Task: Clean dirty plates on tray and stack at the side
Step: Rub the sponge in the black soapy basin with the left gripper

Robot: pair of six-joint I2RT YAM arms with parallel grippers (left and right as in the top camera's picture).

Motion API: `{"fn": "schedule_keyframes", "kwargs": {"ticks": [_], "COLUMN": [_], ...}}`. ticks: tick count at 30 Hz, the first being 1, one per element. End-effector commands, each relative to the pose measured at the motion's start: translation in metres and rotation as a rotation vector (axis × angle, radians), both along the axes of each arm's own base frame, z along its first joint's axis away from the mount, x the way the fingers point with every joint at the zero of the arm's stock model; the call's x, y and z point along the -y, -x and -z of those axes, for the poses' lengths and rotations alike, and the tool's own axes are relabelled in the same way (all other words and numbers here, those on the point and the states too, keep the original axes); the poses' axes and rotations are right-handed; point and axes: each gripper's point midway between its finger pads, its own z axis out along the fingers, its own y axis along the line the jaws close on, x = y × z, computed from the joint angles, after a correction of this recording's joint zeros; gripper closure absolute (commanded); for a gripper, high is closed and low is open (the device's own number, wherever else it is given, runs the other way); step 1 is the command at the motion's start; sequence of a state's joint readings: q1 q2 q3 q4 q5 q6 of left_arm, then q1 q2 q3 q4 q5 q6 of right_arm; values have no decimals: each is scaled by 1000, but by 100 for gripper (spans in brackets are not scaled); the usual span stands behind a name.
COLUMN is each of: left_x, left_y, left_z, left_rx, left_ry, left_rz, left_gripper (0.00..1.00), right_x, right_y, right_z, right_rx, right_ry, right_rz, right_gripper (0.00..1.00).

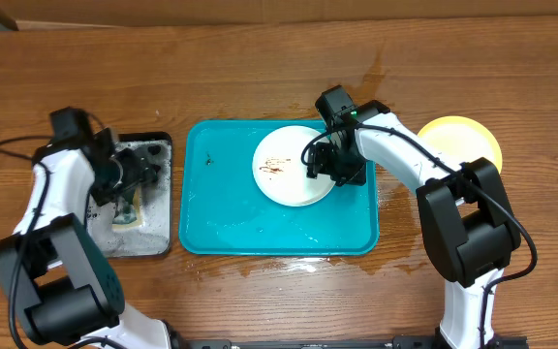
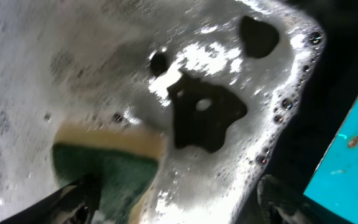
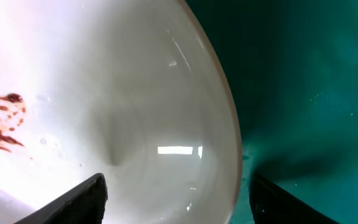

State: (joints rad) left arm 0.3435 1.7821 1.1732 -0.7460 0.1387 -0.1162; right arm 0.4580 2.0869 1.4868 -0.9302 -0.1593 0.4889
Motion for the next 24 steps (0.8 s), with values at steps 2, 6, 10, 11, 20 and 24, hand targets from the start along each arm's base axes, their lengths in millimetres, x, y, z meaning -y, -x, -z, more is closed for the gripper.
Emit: {"fn": "schedule_keyframes", "kwargs": {"ticks": [2, 6, 10, 11, 20, 24], "left_x": [-5, -7, -6, -6, -22, -25], "left_y": [1, 6, 13, 14, 18, 26], "left_z": [-7, -12, -13, -13, -4, 7], "left_rx": [-59, -105, -138, -142, -134, -166], "left_ry": [-250, -339, -328, -327, -281, -265], "left_rz": [113, 131, 127, 126, 71, 60], "left_gripper": [18, 19, 20, 14, 19, 14], "right_x": [-2, -2, -2, -2, -5, -5], "right_y": [-7, -7, -7, -8, -12, -14], "right_z": [-3, -3, -2, -3, -3, -3], "right_rx": [22, 23, 23, 24, 45, 52], "right_ry": [-10, -10, -10, -10, -19, -22], "right_rz": [10, 10, 9, 6, 2, 2], "right_gripper": [25, 22, 22, 21, 21, 21]}}
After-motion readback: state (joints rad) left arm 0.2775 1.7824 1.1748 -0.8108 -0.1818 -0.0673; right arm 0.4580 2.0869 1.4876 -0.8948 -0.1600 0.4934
